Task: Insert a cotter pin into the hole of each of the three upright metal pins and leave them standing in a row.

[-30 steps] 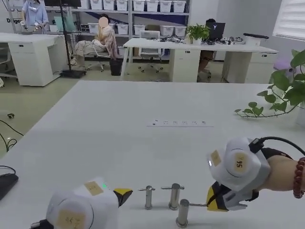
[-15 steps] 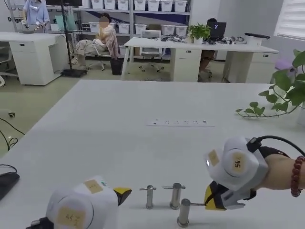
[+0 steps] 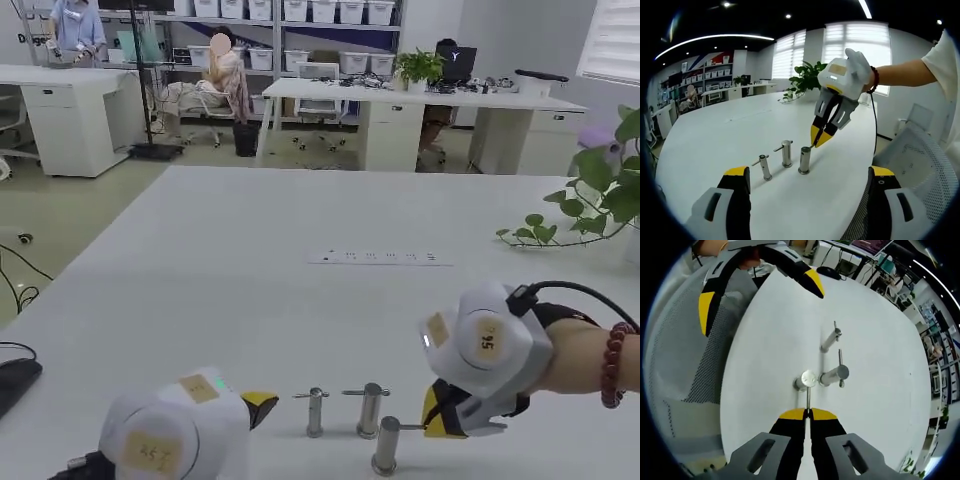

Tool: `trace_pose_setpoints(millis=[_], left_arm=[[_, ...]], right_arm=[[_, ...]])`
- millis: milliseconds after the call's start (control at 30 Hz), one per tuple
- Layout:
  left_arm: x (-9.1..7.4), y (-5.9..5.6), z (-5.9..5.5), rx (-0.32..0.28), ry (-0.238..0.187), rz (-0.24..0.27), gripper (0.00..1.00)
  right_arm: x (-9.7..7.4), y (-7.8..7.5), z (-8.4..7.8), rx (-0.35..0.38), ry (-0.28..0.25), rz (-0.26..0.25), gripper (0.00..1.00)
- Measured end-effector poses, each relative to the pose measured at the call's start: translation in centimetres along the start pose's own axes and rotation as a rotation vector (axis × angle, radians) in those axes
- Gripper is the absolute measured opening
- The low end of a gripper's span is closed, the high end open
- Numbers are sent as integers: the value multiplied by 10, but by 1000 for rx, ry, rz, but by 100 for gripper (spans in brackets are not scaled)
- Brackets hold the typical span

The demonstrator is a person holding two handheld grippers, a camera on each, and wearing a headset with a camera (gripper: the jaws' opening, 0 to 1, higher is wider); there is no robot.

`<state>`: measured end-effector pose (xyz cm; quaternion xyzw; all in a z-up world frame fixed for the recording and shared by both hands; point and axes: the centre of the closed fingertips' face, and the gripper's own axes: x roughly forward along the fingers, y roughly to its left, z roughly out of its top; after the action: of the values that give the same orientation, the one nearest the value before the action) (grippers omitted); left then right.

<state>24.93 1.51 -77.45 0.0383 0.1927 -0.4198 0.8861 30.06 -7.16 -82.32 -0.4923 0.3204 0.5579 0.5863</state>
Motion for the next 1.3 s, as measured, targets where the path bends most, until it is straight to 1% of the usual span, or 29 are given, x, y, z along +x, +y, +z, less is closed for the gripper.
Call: trace_pose_setpoints(millis=[300, 467, 567, 800, 1300], left_arm=[[0, 0, 0, 1, -1, 0, 97], [0, 0, 0, 2, -2, -2, 97], [0, 0, -1, 4, 4, -2, 97], [0, 0, 0, 6, 2, -3, 97], [-1, 1, 3, -2, -14, 3, 96]], right_arm=[[1, -1, 3, -1, 12, 1, 4], [1, 1, 7, 26, 4, 16, 4], [1, 1, 8, 30, 3, 19, 4], [3, 1, 15, 40, -4, 24, 4], [7, 1, 24, 84, -32, 37, 4]])
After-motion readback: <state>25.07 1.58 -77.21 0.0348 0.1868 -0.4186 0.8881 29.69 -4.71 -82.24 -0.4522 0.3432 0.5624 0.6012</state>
